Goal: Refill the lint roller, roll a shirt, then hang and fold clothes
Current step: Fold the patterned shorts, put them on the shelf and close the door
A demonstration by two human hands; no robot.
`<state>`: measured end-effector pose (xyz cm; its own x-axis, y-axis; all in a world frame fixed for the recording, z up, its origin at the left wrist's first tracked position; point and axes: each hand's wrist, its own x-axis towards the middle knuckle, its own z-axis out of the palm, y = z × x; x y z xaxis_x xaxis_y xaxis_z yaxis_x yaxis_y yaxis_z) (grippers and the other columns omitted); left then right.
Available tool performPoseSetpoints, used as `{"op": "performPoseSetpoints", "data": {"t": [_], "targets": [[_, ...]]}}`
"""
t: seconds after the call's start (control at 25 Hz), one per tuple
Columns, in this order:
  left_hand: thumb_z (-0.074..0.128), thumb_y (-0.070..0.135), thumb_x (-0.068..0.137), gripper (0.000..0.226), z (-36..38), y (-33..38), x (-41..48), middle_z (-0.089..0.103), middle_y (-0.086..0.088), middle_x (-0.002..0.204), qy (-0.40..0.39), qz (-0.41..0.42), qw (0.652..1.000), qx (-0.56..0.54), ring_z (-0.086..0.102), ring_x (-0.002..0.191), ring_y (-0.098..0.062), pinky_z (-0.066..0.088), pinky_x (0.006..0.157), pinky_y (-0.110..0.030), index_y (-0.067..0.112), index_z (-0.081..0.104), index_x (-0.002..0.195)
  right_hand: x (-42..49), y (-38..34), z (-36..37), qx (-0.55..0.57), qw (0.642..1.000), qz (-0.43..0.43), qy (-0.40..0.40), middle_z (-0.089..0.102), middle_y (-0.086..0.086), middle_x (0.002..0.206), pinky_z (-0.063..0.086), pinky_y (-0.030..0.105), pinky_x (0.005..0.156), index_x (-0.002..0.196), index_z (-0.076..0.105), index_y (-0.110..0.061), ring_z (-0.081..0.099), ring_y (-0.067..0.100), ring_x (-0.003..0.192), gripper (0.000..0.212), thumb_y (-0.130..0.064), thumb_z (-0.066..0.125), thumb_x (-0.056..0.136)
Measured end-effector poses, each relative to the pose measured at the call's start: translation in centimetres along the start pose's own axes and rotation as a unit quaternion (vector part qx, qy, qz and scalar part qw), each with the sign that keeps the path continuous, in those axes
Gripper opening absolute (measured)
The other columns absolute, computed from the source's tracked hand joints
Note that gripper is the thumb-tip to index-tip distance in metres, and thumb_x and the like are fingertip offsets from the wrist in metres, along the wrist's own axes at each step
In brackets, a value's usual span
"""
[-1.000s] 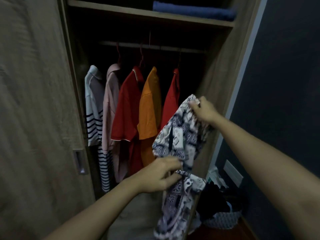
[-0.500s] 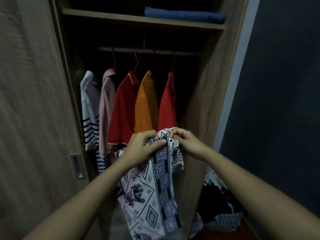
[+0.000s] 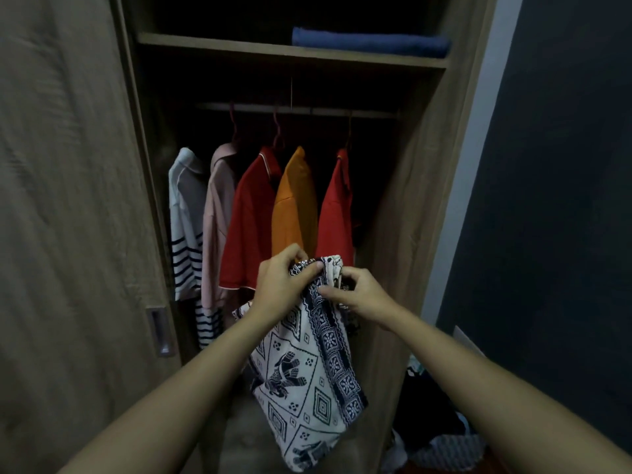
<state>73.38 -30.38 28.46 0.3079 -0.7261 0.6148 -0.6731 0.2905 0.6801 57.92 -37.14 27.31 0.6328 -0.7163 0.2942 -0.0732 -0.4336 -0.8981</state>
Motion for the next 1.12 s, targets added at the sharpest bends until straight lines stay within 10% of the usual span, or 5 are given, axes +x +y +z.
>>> {"op": "performPoseSetpoints", "data": {"t": [0.12, 0.36, 0.76, 1.12], "targets": [[0.072, 0.042, 0.076, 0.035, 0.0, -0.6, 0.0, 0.050, 0.008, 0.058, -0.020, -0.019, 1.000, -0.002, 0.040, 0.053, -0.005, 0.030, 0.050, -0.019, 0.016, 0.048, 0.070, 0.0, -0.1, 0.1, 0.008, 1.000, -0.005, 0.024, 0.068, -0.011, 0.077, 0.048, 0.014, 0.065, 0.084, 0.066, -0.023, 0.063, -0.007, 0.068, 0.012, -0.019, 0.057, 0.091], [0.059, 0.081, 0.056, 0.065, -3.3, -5.7, 0.2, 0.063, 0.005, 0.076, -0.395, -0.052, 0.890, 0.220, 0.057, 0.069, -0.009, 0.044, 0.066, -0.029, 0.020, 0.060, 0.077, 0.1, -0.7, -1.3, 0.083, 0.996, 0.015, 0.032, 0.069, -0.002, 0.093, 0.055, 0.019, 0.074, 0.101, 0.063, -0.016, 0.067, 0.004, 0.079, 0.020, -0.027, 0.052, 0.088], [0.049, 0.049, 0.085, 0.042, -8.1, -4.8, 2.8, 0.053, 0.001, 0.128, -0.400, -0.003, 0.702, 0.589, 0.046, 0.123, -0.019, 0.027, 0.097, -0.047, 0.021, 0.058, 0.114, -0.7, 3.2, 0.6, 0.163, 0.983, 0.063, 0.054, 0.068, -0.010, 0.055, 0.041, 0.007, 0.046, 0.092, 0.057, -0.009, 0.056, -0.005, 0.045, 0.022, 0.004, 0.040, 0.094], [0.048, 0.039, 0.091, 0.043, -6.2, -4.9, -2.8, 0.046, -0.003, 0.125, -0.479, 0.072, 0.751, 0.448, 0.039, 0.120, -0.018, 0.032, 0.094, -0.043, 0.022, 0.038, 0.129, -0.8, 3.6, -3.2, 0.074, 0.992, 0.065, 0.073, 0.067, -0.012, 0.069, 0.044, 0.005, 0.052, 0.094, 0.060, -0.013, 0.059, -0.009, 0.054, 0.018, -0.003, 0.045, 0.095]]}}
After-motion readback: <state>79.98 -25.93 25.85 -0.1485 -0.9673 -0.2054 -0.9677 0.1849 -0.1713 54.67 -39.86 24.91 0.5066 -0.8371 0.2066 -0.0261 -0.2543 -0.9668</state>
